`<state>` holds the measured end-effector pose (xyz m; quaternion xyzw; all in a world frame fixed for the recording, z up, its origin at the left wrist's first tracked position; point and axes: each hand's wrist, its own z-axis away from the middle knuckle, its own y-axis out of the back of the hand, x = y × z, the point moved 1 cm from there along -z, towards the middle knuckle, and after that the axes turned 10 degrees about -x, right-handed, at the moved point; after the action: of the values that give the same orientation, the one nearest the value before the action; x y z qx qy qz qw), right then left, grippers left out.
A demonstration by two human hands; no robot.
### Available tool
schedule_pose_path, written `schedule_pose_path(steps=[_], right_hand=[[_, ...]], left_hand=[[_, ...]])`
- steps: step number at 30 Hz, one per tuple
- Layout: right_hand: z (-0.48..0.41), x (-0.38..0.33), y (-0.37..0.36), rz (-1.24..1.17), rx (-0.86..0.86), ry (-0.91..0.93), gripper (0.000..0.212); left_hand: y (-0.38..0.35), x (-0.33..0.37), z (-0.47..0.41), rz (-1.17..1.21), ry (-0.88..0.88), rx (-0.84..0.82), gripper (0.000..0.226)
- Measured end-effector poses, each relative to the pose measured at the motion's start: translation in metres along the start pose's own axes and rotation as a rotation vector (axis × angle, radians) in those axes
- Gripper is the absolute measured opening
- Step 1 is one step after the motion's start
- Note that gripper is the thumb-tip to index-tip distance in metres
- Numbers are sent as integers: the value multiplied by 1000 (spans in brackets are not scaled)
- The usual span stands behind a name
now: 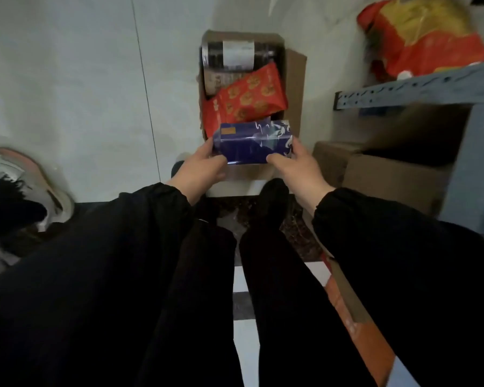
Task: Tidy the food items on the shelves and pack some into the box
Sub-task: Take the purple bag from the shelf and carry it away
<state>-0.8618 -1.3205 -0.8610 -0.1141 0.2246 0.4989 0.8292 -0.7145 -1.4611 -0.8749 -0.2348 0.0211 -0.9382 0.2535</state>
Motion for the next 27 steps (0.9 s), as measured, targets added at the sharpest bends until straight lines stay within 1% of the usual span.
schedule_pose_path(steps=[3,6,7,8,9,10,12,13,15,18,20,22,24,26,27], right_hand=[[-37,27,-3,52,-43,-17,42],[-62,40,-4,132,-66,10,61],[-68,43,-4,193,-57,25,68],[-71,45,-6,274,-56,35,76],[-74,46,-8,381,-75,27,87],[-75,48,-10,510,-112,-14,97],[-74,53,-14,738,-187,-86,106],[-75,55,-14,808,-201,-91,108],[-76,56,-12,867,-205,-100,111],[-78,49,-8,931,-201,-127,110],[-73,45,-7,1076,-151,-86,108],[-55,43,-10,1231,-52,70,104],[-27,45,-15,1303,-18,192,103],[9,44,-20,1320,-11,230,103],[27,41,-22,1319,2,238,103]], left_hand=[[10,-24,-39,-29,19,4,57],[16,-37,-61,-131,-11,56,56],[15,-38,-63,-216,-53,61,58],[11,-40,-65,-336,-96,63,65],[9,-42,-66,-491,-116,58,74],[6,-44,-67,-641,-103,53,83],[6,-52,-72,-836,-47,58,97],[6,-54,-75,-907,-29,61,102],[5,-54,-80,-1049,-16,81,104],[7,-47,-82,-1203,42,108,101],[8,-43,-78,-1282,56,134,97],[7,-38,-65,-1371,-40,190,96],[6,-36,-42,-1447,-170,255,96],[2,-31,-9,-1503,-269,296,96],[0,-28,10,-1520,-292,310,95]])
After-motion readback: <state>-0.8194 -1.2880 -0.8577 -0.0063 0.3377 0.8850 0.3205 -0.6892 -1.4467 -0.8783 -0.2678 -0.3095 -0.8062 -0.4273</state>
